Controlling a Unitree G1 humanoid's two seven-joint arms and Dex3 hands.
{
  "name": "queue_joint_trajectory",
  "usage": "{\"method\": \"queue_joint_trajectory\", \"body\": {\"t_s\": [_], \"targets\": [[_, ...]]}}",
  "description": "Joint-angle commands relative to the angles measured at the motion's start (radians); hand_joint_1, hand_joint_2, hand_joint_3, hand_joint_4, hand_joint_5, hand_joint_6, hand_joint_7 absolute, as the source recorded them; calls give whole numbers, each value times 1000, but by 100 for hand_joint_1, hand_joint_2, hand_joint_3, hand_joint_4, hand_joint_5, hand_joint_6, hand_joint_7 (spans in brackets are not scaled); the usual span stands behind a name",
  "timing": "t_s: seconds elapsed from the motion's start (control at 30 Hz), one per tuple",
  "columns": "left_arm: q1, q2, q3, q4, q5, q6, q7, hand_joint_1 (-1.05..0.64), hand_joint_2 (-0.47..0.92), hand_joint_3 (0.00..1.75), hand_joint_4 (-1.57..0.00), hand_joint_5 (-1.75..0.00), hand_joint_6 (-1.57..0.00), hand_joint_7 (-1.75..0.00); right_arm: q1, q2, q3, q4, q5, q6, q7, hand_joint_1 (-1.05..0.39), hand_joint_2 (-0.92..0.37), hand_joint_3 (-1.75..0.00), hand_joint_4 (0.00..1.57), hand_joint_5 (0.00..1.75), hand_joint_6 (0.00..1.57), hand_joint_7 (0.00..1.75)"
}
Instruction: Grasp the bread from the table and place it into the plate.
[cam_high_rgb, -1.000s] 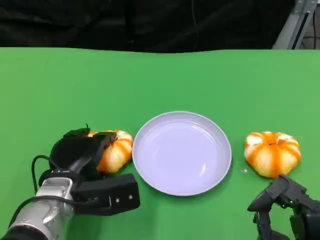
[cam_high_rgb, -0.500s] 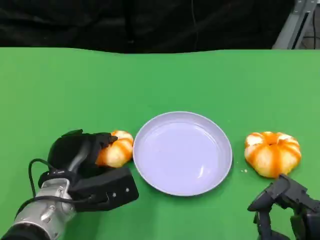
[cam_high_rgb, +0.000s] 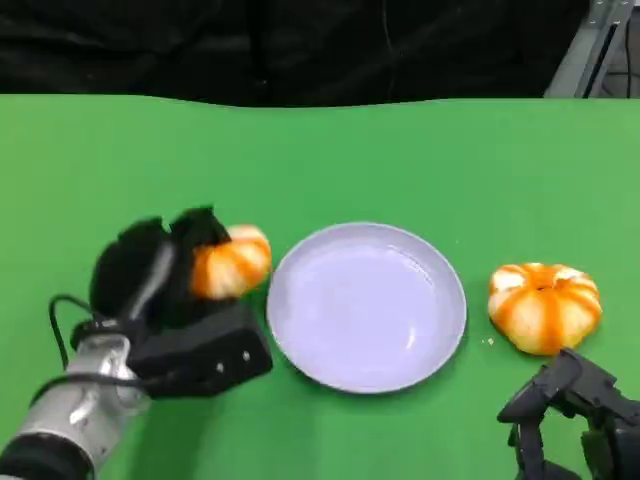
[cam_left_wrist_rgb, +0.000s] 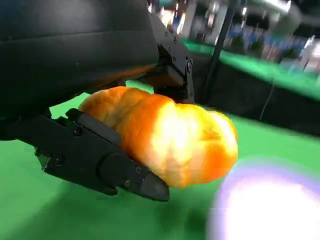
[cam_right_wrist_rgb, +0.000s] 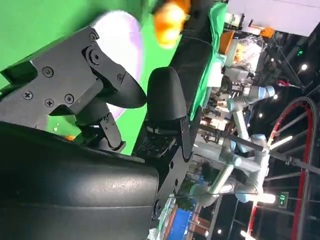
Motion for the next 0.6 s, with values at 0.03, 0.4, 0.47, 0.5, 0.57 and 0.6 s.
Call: {"method": "queue_joint_trajectory", "body": {"t_s": [0.03, 0.4, 0.47, 0.5, 0.57, 0.6], "targets": [[-5, 20, 27, -73, -20, 2, -21, -3, 89, 31, -65, -175, -63, -168, -3, -12, -12, 3, 8, -16, -6, -13, -49, -126, 84, 175, 75, 152], [1, 2, 13, -179, 0, 6, -48, -3, 88, 32, -65, -175, -62, -170, -2, -13, -10, 1, 12, -7, -1, -13, -49, -124, 84, 174, 75, 151], [-6, -19, -18, -215, 21, -23, -47, -4, 77, 59, -68, -175, -66, -165, -10, -9, -12, 14, 4, -25, -11, -12, -49, -123, 84, 174, 75, 151], [-7, -26, -30, -224, 28, -29, -49, -4, 75, 65, -68, -175, -67, -163, -10, -7, -12, 15, 2, -26, -12, -12, -49, -123, 84, 174, 75, 151], [-8, -36, -44, -235, 34, -31, -66, -5, 70, 72, -68, -175, -70, -158, 1, -3, -10, -4, -3, -4, -13, -12, -49, -123, 83, 174, 75, 151], [-9, -42, -50, -238, 37, -32, -76, -6, 70, 73, -67, -175, -71, -154, 8, 0, -8, -20, -7, 14, -13, -12, -50, -123, 83, 174, 75, 151]]}}
